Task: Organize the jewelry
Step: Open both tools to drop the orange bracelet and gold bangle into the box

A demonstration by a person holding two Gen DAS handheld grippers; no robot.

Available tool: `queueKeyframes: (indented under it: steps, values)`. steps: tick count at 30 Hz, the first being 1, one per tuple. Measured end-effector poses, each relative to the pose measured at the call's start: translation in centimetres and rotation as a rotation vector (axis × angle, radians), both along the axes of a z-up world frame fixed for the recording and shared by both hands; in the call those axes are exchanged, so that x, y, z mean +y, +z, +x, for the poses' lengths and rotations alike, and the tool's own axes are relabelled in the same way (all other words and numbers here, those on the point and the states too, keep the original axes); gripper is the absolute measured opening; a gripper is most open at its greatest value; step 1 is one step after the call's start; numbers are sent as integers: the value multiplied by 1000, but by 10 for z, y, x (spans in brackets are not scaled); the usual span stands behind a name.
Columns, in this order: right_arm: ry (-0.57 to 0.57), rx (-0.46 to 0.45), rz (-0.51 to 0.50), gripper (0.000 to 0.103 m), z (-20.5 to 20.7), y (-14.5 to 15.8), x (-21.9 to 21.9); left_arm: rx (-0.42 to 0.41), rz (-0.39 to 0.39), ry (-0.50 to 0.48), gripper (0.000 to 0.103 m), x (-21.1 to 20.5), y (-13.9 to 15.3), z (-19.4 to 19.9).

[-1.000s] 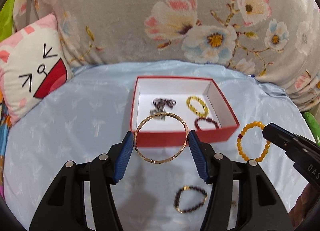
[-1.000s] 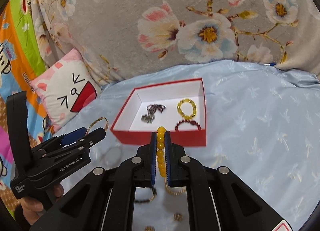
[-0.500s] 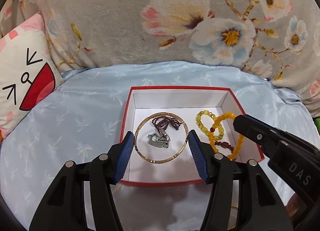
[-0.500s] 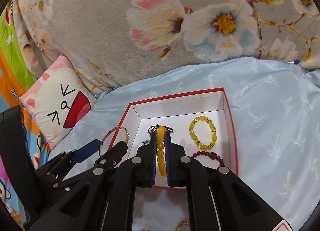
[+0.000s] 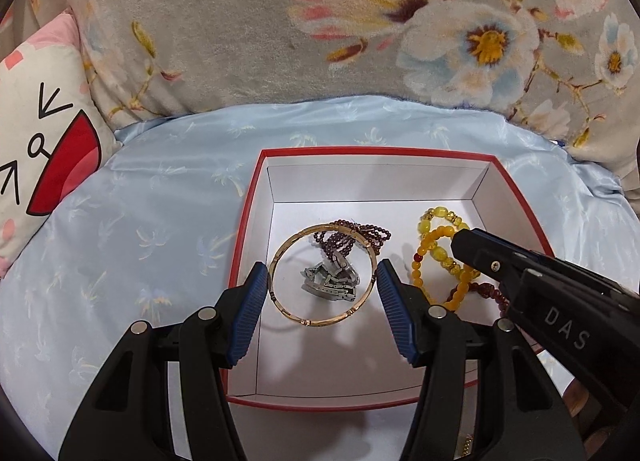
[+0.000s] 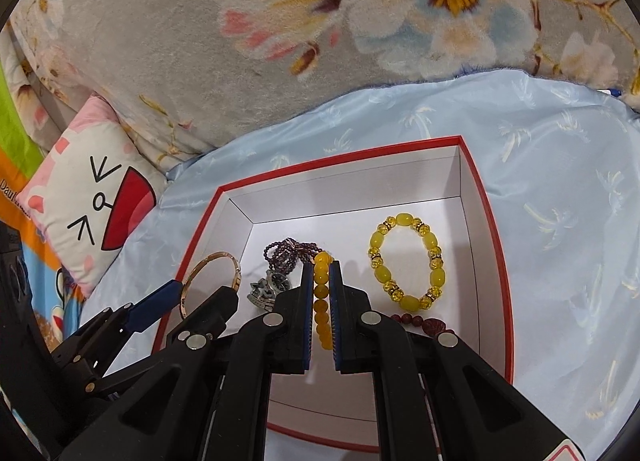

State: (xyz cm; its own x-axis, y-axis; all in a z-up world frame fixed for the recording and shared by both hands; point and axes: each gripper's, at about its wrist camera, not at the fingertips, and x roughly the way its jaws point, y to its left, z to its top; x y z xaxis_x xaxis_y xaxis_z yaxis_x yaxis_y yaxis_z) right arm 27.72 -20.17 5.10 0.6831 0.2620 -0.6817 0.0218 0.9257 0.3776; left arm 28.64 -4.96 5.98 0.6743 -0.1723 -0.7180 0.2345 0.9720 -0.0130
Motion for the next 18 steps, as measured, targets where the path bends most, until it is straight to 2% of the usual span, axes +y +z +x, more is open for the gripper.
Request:
queueKeyframes:
  steps: [6, 11, 15, 18]
  values:
    - [-5, 5, -43, 9, 3, -5, 2, 7, 10, 6, 54, 0, -7, 4]
    - [-26, -13, -46, 16, -3, 0, -2, 9, 6, 32, 56, 2, -7, 4]
    - [-39, -20, -42, 27, -14, 5, -8, -3, -9, 45, 61, 8, -1, -1]
    - [-42, -28, -60, 28, -25, 10, -9, -7, -20, 45, 62, 12, 4, -8]
